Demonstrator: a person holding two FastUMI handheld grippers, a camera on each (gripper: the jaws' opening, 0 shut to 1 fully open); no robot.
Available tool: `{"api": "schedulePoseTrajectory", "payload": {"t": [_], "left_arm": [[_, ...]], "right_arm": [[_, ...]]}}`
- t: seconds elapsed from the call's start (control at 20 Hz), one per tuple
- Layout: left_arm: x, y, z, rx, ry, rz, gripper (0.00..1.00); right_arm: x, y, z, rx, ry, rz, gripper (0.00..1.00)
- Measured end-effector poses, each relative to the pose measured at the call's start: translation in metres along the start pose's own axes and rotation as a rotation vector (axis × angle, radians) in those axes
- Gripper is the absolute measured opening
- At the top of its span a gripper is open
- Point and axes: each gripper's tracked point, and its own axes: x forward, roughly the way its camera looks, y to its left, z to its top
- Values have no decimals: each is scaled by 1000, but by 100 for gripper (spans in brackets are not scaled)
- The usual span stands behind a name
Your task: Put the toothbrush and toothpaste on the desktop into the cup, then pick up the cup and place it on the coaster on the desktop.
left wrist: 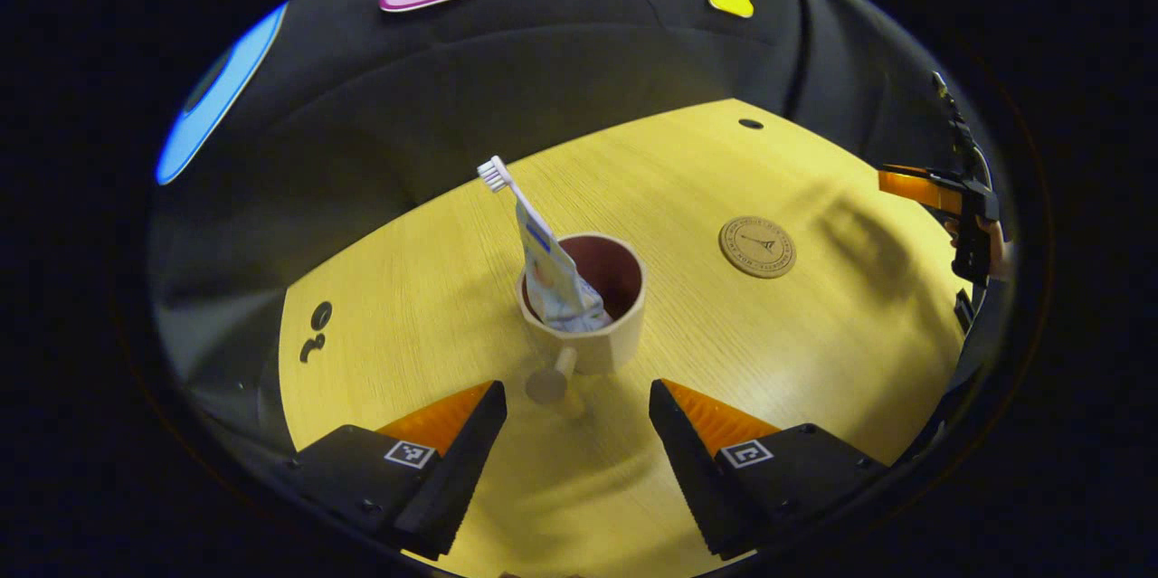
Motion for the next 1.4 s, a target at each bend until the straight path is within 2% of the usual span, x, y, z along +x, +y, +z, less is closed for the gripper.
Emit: {"api": "schedulePoseTrajectory", "payload": {"t": [0.2, 0.35, 0.5, 0.75, 0.8, 0.9, 1.1, 1.4], "left_arm": [[19, -4, 3, 102, 84, -62, 99], [31, -10, -3, 131, 159, -121, 99], [44, -6, -7, 136, 204, -124, 94], [52, 1, -11, 100, 271, -115, 66], [53, -1, -13, 86, 284, -119, 51], [55, 4, -17, 73, 306, -101, 39], [55, 2, -19, 33, 317, -104, 37], [52, -4, -19, -47, 289, -68, 36]], "right_arm": [[-21, -23, -30, 17, 58, -55, 98], [-40, -23, -51, 7, 100, -50, 98], [-48, -19, -63, 0, 126, -41, 98], [-51, -18, -67, -5, 133, -41, 98], [-52, -18, -67, -2, 136, -46, 98], [-53, -20, -67, 3, 140, -54, 98], [-55, -22, -65, 11, 140, -70, 98], [-57, -22, -59, 25, 136, -82, 98]]}}
